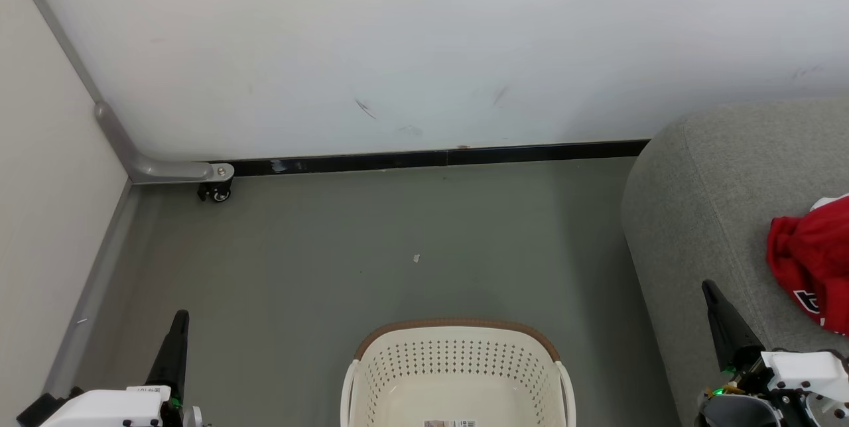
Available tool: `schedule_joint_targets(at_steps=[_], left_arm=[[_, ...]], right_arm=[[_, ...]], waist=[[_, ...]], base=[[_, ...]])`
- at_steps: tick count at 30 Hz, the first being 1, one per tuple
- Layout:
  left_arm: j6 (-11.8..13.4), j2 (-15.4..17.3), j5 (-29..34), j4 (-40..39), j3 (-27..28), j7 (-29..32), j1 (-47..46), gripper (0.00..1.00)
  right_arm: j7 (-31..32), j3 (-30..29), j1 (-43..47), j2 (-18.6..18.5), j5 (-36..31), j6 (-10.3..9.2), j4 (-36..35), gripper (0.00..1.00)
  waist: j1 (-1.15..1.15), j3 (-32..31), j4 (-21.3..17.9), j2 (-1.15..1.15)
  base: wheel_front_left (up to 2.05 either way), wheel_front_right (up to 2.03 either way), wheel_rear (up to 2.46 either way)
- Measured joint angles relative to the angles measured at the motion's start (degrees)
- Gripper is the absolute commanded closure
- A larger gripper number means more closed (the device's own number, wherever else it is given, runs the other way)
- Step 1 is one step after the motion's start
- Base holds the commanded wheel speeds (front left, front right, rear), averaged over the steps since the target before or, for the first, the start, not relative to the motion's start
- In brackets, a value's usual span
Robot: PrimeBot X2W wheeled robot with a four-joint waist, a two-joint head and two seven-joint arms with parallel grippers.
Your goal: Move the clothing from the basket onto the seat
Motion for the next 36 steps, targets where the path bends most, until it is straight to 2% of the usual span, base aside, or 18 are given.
schedule_joint_targets(at_steps=[36], left_arm=[[0.0,0.0,0.0,0.0,0.0,0.0,0.0,1.00]], right_arm=[[0.1,-0.3,0.0,0.2,-0.1,0.00,0.0,1.00]], waist=[[0.00,0.0,0.0,0.00]], base=[[0.00,0.00,0.00]])
